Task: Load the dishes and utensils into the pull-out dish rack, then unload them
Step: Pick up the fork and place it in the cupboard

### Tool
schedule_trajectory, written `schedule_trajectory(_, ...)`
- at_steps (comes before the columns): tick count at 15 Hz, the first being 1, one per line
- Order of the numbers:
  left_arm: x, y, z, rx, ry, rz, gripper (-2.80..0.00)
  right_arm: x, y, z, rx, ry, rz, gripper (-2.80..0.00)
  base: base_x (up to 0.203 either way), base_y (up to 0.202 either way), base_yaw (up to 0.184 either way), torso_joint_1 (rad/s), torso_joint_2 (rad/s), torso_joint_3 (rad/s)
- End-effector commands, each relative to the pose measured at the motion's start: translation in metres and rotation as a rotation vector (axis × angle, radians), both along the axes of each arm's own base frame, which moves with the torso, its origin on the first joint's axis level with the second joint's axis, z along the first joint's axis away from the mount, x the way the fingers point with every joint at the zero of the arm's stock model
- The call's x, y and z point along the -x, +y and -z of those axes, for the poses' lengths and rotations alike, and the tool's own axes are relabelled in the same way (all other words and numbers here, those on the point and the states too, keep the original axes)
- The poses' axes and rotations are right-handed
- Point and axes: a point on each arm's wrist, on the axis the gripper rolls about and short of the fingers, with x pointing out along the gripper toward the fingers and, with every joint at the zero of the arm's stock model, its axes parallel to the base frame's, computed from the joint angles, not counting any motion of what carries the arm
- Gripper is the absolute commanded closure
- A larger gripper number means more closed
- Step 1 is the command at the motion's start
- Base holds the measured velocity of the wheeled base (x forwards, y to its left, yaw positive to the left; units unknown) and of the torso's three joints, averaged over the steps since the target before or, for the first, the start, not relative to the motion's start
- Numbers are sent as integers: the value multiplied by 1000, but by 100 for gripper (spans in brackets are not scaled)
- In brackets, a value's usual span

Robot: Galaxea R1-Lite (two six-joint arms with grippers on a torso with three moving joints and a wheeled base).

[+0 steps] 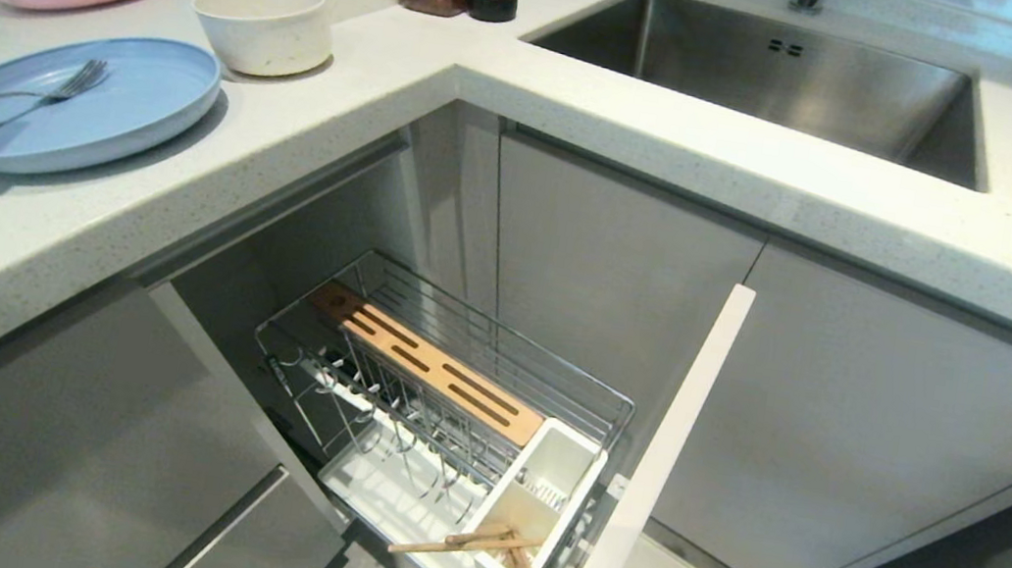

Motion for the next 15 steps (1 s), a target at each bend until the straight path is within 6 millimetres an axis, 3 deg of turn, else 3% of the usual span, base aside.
schedule_trajectory(1, -7, 3, 4, 7, 22, 26, 0, 0, 0, 0, 0, 2, 0, 0, 0, 0, 0, 0, 0, 0)
schedule_trajectory(7, -16, 8, 8, 3, 40, 92, 0, 0, 0, 0, 0, 2, 0, 0, 0, 0, 0, 0, 0, 0)
schedule_trajectory(8, -18, 10, 10, 4, 47, 94, -280, 0, 0, 0, 0, 1, 0, 0, 0, 0, 0, 0, 0, 0)
schedule_trajectory(15, -27, 12, 12, 59, 29, 210, -280, 0, 0, 0, 0, 2, 0, 0, 0, 0, 0, 0, 0, 0)
